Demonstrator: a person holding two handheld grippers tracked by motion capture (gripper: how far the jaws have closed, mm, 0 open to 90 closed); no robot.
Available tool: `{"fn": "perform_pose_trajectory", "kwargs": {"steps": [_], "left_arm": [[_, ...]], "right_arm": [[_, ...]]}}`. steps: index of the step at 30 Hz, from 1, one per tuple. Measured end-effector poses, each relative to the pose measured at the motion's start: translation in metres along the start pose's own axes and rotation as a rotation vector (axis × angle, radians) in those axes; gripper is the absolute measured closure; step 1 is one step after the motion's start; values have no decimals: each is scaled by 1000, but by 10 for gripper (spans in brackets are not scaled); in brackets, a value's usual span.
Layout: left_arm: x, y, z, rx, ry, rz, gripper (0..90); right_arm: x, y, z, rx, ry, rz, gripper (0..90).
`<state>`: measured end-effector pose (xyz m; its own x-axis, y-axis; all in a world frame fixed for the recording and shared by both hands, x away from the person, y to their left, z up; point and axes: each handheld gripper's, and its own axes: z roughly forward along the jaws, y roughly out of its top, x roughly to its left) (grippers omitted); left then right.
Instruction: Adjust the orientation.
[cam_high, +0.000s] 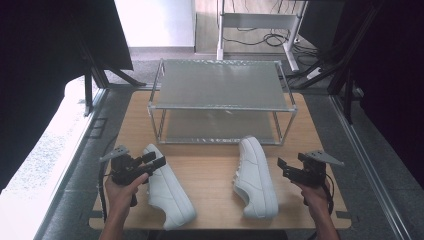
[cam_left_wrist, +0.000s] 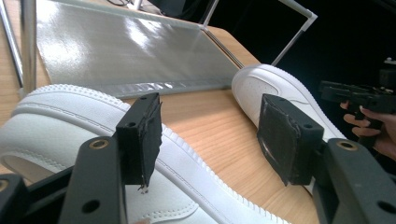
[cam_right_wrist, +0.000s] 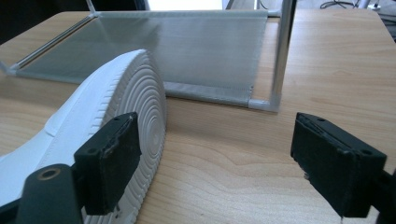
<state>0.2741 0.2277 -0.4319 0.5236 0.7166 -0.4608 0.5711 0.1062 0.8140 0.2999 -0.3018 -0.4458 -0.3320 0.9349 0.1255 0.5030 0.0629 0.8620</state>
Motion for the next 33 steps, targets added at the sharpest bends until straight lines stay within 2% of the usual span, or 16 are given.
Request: {"fn": "perform_pose_trajectory", "kwargs": {"steps": [6,16,24,30,33], "left_arm": [[-3,-1,3,6,-4,10,414],[-9,-2,4,10,-39,17,490],[-13,-2,7,13,-44,23,588],[-16,-1,6,17,-47,28,695],[-17,-1,4,15,-25,55,775]], "right_arm": [[2,-3,1,2,28,-8,255],[7,-5,6,27,41,-24,279],[7,-7,7,44,35,-34,283],[6,-7,8,51,35,-36,287],[6,-7,8,55,31,-33,289]]}}
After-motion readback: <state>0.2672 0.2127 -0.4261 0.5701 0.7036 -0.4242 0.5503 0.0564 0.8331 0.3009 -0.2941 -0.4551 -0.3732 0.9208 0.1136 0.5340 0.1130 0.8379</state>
